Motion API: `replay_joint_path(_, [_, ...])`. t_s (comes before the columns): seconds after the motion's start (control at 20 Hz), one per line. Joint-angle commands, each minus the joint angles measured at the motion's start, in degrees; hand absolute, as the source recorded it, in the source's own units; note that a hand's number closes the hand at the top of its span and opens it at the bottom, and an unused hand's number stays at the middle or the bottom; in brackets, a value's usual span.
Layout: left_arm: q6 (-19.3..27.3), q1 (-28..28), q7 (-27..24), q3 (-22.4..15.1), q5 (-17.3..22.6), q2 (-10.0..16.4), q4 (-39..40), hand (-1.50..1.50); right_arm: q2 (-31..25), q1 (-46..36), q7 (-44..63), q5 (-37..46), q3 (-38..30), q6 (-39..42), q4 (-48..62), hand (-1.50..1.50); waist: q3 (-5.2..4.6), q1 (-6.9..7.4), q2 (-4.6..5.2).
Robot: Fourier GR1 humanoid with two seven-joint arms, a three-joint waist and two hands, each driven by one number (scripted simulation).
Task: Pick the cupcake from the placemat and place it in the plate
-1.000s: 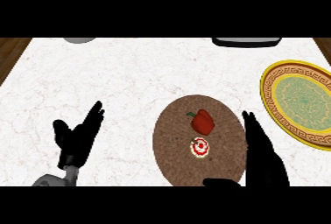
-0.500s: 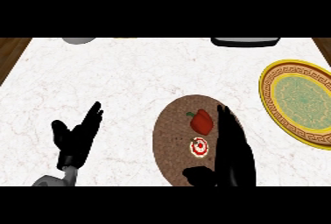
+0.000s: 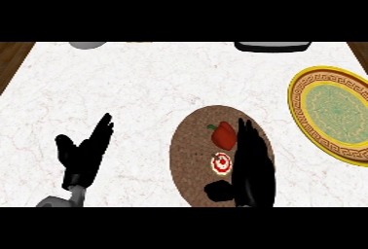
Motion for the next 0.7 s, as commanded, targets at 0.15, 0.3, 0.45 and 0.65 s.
replay_joint_path(0.15, [-1.0,1.6,3.1,-1.1,-0.5,-0.9,0.4,0.00,0.7,-2.7,12.4,-1.3,3.1,-1.6,3.1,-1.50,-0.35,0.14,0.31])
replay_joint_path(0.3, [-3.3,4.8,-2.1,0.7,0.2,-0.7,2.6,0.00,0.7,-0.8,4.5,-3.5,-2.0,-3.3,8.9,-1.50,-0.35,0.33,0.46])
replay_joint_path(0.45, [-1.6,1.9,2.8,0.9,-0.7,-0.5,0.1,0.00,0.7,0.3,3.5,-5.0,3.1,-0.8,10.6,1.50,-0.33,0.24,0.35])
replay_joint_path(0.65, [-1.7,3.3,1.2,0.0,-2.8,-2.4,0.7,0.00,0.7,-3.7,4.0,-2.5,2.2,0.7,10.9,1.50,-0.35,0.03,0.31])
